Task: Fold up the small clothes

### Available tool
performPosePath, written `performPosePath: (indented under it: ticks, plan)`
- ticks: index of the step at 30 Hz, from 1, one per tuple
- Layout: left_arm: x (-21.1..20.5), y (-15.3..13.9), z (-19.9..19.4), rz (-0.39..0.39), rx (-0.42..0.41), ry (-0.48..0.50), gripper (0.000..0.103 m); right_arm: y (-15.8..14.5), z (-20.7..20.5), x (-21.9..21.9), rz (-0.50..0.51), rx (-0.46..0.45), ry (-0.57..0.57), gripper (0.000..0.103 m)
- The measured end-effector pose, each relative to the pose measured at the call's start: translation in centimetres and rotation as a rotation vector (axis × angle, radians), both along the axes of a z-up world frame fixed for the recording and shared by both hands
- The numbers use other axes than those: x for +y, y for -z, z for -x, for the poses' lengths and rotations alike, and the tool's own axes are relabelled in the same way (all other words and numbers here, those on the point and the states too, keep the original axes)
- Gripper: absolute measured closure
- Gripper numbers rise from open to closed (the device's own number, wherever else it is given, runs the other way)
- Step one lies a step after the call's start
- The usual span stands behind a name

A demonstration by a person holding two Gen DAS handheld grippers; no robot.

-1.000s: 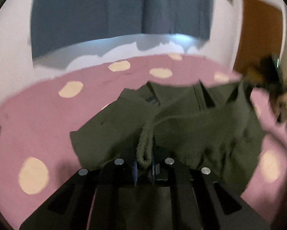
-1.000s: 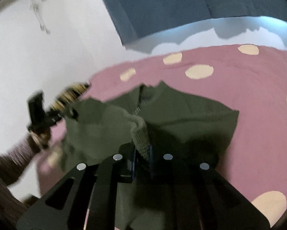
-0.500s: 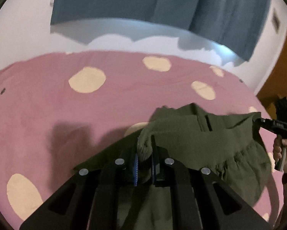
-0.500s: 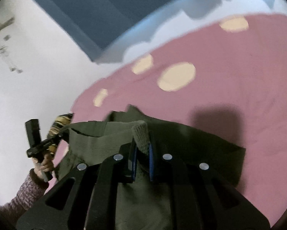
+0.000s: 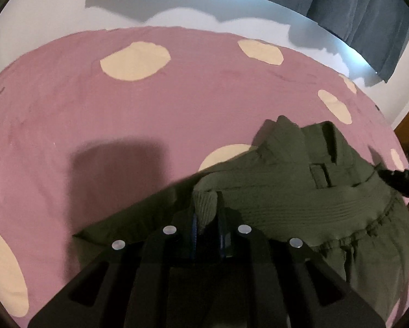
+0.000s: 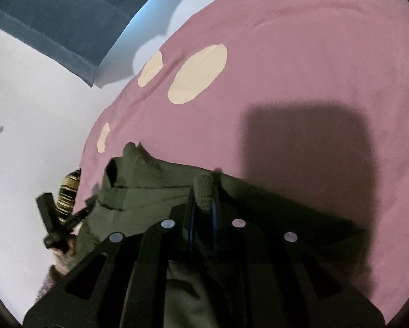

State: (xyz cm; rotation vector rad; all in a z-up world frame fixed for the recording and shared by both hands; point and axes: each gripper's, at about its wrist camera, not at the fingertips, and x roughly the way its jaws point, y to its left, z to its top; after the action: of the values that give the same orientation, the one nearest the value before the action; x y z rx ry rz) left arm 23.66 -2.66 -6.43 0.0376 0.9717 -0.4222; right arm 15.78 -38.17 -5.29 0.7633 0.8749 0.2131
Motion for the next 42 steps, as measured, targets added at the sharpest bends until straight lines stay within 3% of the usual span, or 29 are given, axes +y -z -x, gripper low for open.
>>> performPosePath:
  ticks: [2, 3, 4, 5, 6, 7, 11, 15, 17, 22, 25, 27, 29, 31, 32, 35, 38, 42]
  plan:
    - [0.7, -1.2, 0.2, 0.032, 0.004, -0.007, 0.086, -0.8, 0.6, -0.4, -0.031, -0.008, 0.016, 0.087]
    - [1.3, -2.0, 0.4, 0.059, 0.012, -0.020, 0.084, -1.5, 1.3, -0.7, -0.042, -0.014, 0.034, 0.078]
    - [2.4, -3.2, 1.0, 0.098, 0.014, -0.039, 0.077, -2.0, 1.9, -0.8, -0.054, -0.023, 0.046, 0.062]
    - [3.2, -4.1, 1.6, 0.116, 0.016, -0.051, 0.062, -2.8, 3.2, -1.1, -0.073, -0.040, 0.062, 0.046]
    - [4.1, -4.9, 2.3, 0.130, 0.021, -0.057, 0.052, -3.4, 4.6, -1.3, -0.078, -0.051, 0.081, 0.043]
    - [5.0, -5.6, 3.3, 0.144, 0.021, -0.056, 0.040, -3.9, 5.9, -1.5, -0.071, -0.058, 0.095, 0.041]
    - [8.9, -7.1, 9.5, 0.135, -0.010, -0.086, 0.031, -4.5, 12.5, -1.8, -0.027, -0.047, 0.136, 0.036]
    - [11.8, -5.6, 14.4, 0.150, 0.015, -0.161, 0.031, -2.5, 18.3, -2.4, -0.021, 0.014, 0.198, 0.035]
    - [13.5, -4.6, 16.0, 0.199, 0.053, -0.232, 0.031, -1.2, 20.6, -2.4, -0.061, 0.034, 0.220, 0.035]
    - [15.7, -2.9, 17.9, 0.308, 0.111, -0.336, 0.031, 0.3, 22.1, -1.3, -0.117, 0.014, 0.215, 0.035]
    - [15.3, -2.3, 18.1, 0.337, 0.139, -0.341, 0.031, 0.6, 21.0, -0.2, -0.165, 0.006, 0.177, 0.035]
    - [14.3, -1.7, 17.6, 0.315, 0.157, -0.341, 0.031, 0.6, 20.4, 0.4, -0.122, 0.013, 0.170, 0.040]
    - [13.6, -0.6, 16.9, 0.285, 0.191, -0.359, 0.035, 0.5, 19.9, 0.8, -0.070, 0.024, 0.176, 0.067]
    - [12.8, -0.1, 16.4, 0.225, 0.188, -0.389, 0.048, 0.8, 19.5, 0.8, -0.081, 0.033, 0.162, 0.084]
    - [12.2, -0.3, 16.4, 0.181, 0.162, -0.393, 0.060, 0.8, 19.5, 0.8, -0.078, 0.034, 0.153, 0.087]
    - [11.8, -1.0, 16.9, 0.163, 0.146, -0.406, 0.079, -0.4, 19.7, 1.0, -0.004, 0.023, 0.135, 0.093]
    - [12.0, -1.6, 17.5, 0.170, 0.132, -0.417, 0.083, -1.2, 19.8, 0.9, 0.038, 0.014, 0.129, 0.094]
    - [13.2, 0.3, 16.8, 0.229, 0.185, -0.419, 0.082, 0.9, 19.6, 1.2, 0.069, 0.034, 0.117, 0.093]
